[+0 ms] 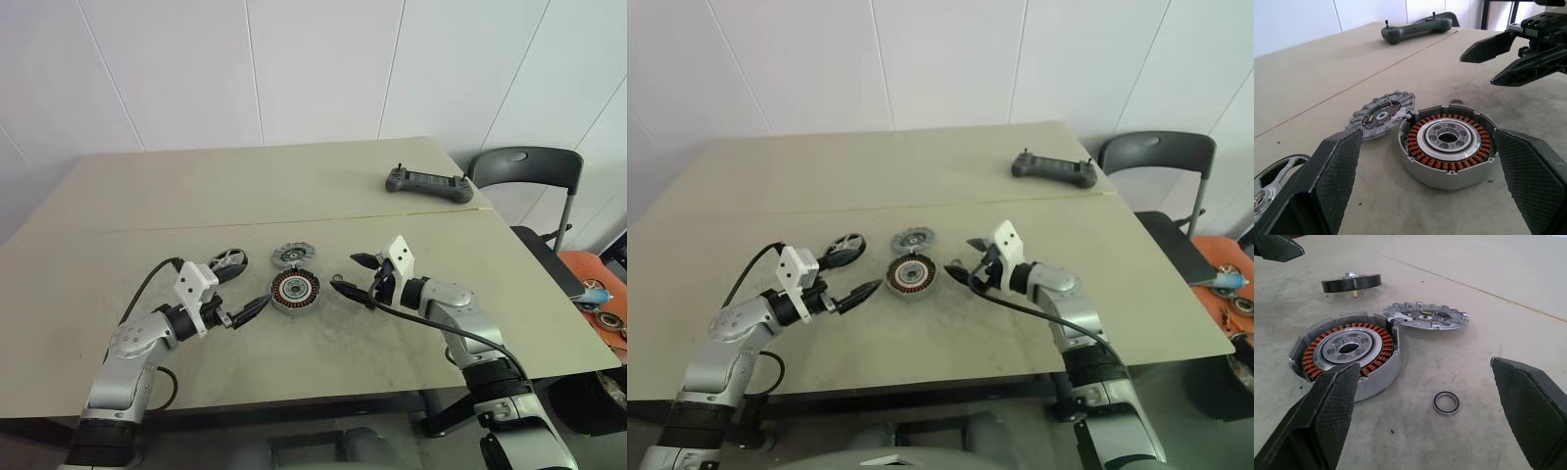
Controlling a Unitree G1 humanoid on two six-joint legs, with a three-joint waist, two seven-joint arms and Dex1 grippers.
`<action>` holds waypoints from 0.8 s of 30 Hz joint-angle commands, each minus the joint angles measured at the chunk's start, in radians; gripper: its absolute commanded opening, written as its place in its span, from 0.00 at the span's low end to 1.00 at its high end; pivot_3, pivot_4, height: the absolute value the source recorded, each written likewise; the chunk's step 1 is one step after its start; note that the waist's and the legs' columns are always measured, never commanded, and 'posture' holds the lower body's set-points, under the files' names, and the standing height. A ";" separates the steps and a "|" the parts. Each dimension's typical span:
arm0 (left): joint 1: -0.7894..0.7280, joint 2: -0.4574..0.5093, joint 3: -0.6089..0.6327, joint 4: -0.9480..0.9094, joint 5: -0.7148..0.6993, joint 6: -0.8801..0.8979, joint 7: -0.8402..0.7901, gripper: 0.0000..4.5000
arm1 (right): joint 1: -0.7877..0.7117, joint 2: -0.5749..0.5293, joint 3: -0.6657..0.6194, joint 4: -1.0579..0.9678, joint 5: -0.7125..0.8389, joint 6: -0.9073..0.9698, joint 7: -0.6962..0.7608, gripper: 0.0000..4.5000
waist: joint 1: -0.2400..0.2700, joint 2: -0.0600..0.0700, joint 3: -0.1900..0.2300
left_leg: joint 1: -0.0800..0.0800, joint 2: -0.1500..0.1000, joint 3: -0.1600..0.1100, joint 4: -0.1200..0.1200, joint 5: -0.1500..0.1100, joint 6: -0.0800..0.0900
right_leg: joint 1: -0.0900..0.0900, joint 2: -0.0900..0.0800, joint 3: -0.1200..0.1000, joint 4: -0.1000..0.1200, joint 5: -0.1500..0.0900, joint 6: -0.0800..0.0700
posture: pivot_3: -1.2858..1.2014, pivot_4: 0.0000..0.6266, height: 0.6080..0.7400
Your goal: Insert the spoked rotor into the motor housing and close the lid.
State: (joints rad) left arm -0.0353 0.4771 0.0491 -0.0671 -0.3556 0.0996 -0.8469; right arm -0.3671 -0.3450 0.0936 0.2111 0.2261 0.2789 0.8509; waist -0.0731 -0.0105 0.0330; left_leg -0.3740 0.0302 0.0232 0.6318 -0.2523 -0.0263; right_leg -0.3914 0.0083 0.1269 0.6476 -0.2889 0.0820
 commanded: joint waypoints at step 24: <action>0.001 0.010 0.001 -0.045 -0.004 -0.011 -0.003 1.00 | -0.101 0.086 0.073 0.122 -0.130 0.072 -0.172 0.99 | -0.003 0.000 0.000 | 0.000 0.000 0.000 0.000 0.000 0.000 | 0.000 0.000 0.000 0.000 0.000 0.000 | 0.52 0.00 1.00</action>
State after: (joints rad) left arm -0.0276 0.4772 0.0429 -0.0766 -0.3564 0.1000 -0.8465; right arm -0.4396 -0.2693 0.1603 0.3340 0.1122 0.3571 0.6980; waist -0.0757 -0.0107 0.0329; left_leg -0.3741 0.0302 0.0235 0.6314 -0.2522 -0.0263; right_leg -0.3917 0.0085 0.1272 0.6477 -0.2886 0.0815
